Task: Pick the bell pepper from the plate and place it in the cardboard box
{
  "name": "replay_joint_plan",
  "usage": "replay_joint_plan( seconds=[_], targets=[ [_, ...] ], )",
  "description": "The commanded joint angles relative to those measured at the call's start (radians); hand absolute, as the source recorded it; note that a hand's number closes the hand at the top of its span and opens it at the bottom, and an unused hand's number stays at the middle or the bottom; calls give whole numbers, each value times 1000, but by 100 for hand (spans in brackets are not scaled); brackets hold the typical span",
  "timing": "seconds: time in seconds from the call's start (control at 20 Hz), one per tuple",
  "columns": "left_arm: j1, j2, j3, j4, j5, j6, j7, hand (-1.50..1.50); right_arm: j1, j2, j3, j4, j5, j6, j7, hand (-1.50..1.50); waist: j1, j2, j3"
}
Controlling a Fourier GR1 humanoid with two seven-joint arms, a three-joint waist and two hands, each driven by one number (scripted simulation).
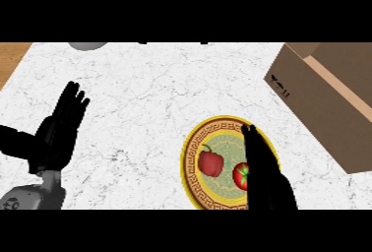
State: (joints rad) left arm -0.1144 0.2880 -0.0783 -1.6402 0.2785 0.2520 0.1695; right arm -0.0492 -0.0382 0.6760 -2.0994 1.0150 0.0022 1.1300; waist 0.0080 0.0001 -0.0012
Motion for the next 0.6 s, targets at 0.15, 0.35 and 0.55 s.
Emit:
replay_joint_plan(
  seconds=[0.15,0.35,0.55],
  targets=[
    [26,-16,26,18,5,-42,-51,0,-82,37,-82,110,-22,-22,113,-150,-3,1,1],
    [-24,-49,6,71,-32,-34,-37,0,-38,37,-34,112,21,-55,77,-150,-10,0,1],
    [3,-52,12,32,-39,-31,-17,0,-86,38,-23,200,-18,-115,103,-150,-5,0,1]
  ],
)
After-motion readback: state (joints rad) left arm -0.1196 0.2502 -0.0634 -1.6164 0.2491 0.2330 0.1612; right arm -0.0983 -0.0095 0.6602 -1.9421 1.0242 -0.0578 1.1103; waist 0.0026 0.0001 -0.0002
